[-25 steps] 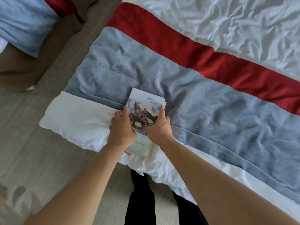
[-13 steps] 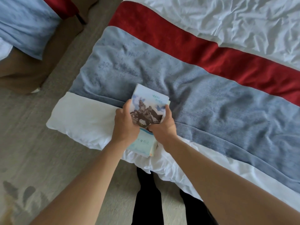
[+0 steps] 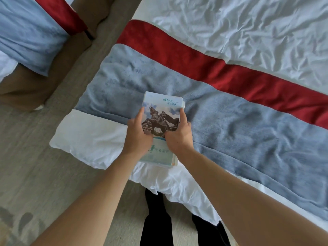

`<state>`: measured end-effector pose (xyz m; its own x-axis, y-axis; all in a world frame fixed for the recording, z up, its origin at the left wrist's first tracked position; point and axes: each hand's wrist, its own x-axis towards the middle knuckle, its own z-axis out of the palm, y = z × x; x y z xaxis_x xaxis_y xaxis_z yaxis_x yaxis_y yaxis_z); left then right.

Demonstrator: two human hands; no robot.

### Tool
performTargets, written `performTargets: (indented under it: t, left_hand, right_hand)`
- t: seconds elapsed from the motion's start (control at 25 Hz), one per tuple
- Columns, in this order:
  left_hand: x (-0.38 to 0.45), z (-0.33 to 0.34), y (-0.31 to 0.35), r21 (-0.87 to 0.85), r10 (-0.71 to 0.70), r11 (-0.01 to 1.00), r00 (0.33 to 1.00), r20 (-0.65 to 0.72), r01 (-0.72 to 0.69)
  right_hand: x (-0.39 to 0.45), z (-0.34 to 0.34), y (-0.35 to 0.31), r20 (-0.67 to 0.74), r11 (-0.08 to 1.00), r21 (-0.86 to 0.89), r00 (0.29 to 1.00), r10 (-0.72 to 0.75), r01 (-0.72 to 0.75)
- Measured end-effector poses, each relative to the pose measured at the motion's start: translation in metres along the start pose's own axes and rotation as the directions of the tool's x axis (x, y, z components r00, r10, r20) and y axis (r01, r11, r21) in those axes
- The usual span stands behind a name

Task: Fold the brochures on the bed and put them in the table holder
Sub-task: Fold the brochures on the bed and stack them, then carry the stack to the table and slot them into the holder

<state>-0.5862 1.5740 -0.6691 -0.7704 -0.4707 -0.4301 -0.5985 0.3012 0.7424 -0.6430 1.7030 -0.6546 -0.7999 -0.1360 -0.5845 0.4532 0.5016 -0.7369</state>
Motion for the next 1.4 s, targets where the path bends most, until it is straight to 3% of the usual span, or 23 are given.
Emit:
performTargets:
  t: [0.2,0.36,0.84,1.4]
  left_hand:
    - [-0.004,0.012,0.048,0.038,0.152,0.987,0.987,0.062,-0.154]
    - [-0.008,0.027,0.093,0.077,0.206,0.974,0.976,0.077,-0.212]
    - [-0.055,0.072,0.273,0.126,0.364,0.921,0.93,0.056,-0.368]
    - [-0.117,0.13,0.49,0.109,0.504,0.853,0.86,0.08,-0.51]
  right_hand:
    - [-0.005,-0.044,-0.018,-0.043,0.971,-0.168,0.983,-0.178,0.168]
    - [-0.008,-0.092,-0.034,-0.067,0.953,-0.226,0.973,-0.22,0.2]
    - [-0.034,-0.268,-0.095,-0.137,0.947,-0.17,0.945,-0.298,0.274]
    - [-0.072,-0.483,-0.172,-0.24,0.885,-0.27,0.864,-0.443,0.379]
